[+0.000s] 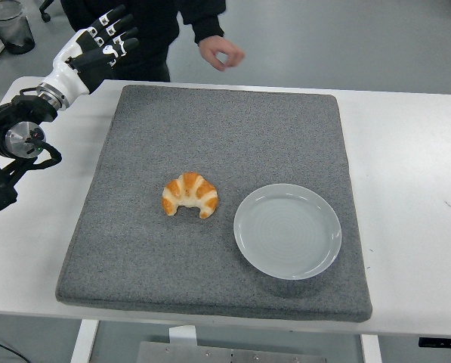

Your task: Place the bread on the plate

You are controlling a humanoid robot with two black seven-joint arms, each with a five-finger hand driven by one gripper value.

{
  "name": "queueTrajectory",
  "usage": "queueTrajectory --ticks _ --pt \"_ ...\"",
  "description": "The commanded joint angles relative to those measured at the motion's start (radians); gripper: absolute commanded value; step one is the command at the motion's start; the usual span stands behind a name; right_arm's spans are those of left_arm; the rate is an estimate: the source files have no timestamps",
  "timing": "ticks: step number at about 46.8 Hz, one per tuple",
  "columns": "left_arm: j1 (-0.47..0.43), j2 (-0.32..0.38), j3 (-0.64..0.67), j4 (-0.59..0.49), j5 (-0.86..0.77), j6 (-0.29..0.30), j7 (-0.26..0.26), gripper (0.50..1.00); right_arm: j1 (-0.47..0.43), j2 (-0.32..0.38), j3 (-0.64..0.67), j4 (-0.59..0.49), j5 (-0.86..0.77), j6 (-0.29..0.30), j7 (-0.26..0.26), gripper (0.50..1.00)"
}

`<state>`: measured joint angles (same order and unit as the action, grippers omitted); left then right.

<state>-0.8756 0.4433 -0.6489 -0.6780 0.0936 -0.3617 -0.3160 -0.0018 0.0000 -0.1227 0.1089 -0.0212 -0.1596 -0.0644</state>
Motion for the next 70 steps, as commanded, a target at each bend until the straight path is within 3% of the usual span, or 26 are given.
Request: queueTrajectory --ticks 1,70 --pt "0.001 0.000 0.002 0.000 0.003 0.000 0.000 0.990 0.000 0.000 0.000 0.000 0.000 0.000 0.000 0.938" --pt "0.000 -0.003 0.002 -0.002 0.005 0.006 -0.002 0.990 -0.001 0.000 0.000 0.000 0.000 0.000 0.000 0.938"
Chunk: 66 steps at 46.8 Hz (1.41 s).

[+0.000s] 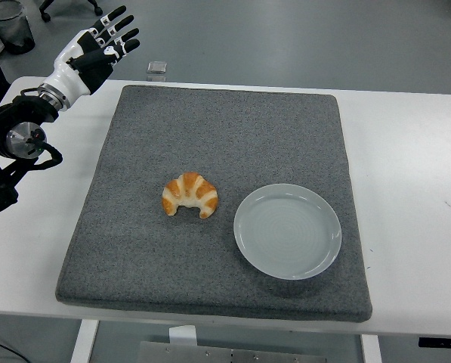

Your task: Place the bread on the plate

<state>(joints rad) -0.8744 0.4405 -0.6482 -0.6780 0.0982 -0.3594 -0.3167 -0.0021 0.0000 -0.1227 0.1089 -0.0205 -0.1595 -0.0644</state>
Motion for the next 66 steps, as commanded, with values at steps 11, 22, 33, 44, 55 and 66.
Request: queueTrajectory --ticks 11,22,33,44,55,66 --pt "-0.006 0.001 0.007 -0.008 0.000 0.013 0.001 0.988 -0.001 0.000 0.000 0.000 -0.001 0.000 0.000 0.938" --pt "-0.009 0.012 0.015 -0.055 0.005 0.063 0.001 0.981 0.001 0.000 0.000 0.000 -0.001 0.000 0.000 0.938" --pt "-0.024 0.087 0.085 -0.253 0.064 0.230 0.005 0.979 0.001 0.000 0.000 0.000 -0.001 0.000 0.000 0.938" --pt "-0.142 0.184 0.307 -0.406 0.126 0.318 0.007 0.979 -0.001 0.000 0.000 0.000 -0.001 0.002 0.000 0.938" --pt "-0.313 0.282 0.521 -0.521 0.161 0.323 0.007 0.979 0.001 0.000 0.000 0.000 0.001 0.003 0.000 0.938" --pt "-0.405 0.342 0.642 -0.610 0.363 0.321 0.005 0.981 -0.001 0.000 0.000 0.000 -0.001 0.003 0.000 0.938"
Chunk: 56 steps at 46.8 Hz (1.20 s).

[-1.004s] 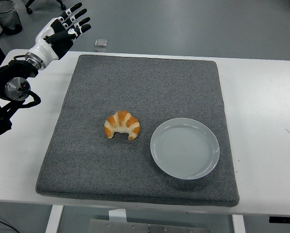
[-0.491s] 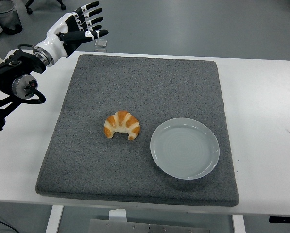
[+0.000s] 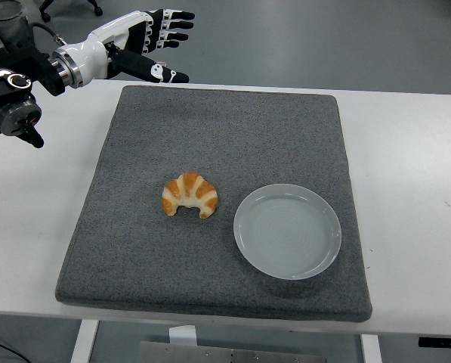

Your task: Place the bread on the plate

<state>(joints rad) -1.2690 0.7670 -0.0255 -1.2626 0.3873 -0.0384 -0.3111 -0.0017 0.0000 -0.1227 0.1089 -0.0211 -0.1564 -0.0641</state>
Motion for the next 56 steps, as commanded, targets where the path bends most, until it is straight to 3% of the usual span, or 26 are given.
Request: queueTrajectory --ticks 1,8,18,34,56 --pt "-0.012 0.020 0.024 -0.037 0.105 0.000 0.000 0.981 -0.001 0.000 0.000 0.000 0.001 0.000 0.000 0.938" --pt "-0.009 0.048 0.032 -0.078 0.284 -0.002 0.000 0.984 0.000 0.000 0.000 0.000 0.001 0.000 0.000 0.938" --pt "0.000 0.055 0.073 -0.084 0.415 -0.002 0.000 0.984 -0.001 0.000 0.000 0.000 0.000 0.000 0.000 0.938" --pt "0.114 0.025 0.073 -0.081 0.591 0.054 0.000 0.984 0.000 0.000 0.000 0.000 0.000 0.000 0.000 0.940" --pt "0.128 -0.060 0.073 -0.092 0.650 0.071 0.000 0.984 0.000 0.000 0.000 0.000 0.001 -0.003 0.000 0.938"
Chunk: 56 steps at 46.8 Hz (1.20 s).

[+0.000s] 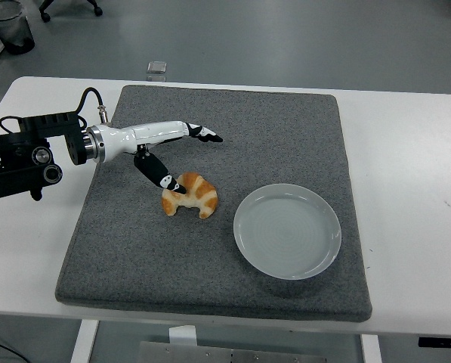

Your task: Place the bread on the plate

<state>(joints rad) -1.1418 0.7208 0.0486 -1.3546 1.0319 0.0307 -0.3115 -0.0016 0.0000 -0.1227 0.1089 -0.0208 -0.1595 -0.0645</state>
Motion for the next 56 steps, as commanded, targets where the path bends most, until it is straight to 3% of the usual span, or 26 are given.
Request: queueTrajectory --ticks 1,56 --pt "0.002 -0.018 -0.001 0.000 0.005 0.002 0.000 0.984 0.000 0.000 0.000 0.000 0.001 0.000 0.000 0.938" --pt "0.093 -0.090 -0.010 0.100 0.045 0.021 -0.006 0.984 0.000 0.000 0.000 0.000 0.001 -0.002 0.000 0.938"
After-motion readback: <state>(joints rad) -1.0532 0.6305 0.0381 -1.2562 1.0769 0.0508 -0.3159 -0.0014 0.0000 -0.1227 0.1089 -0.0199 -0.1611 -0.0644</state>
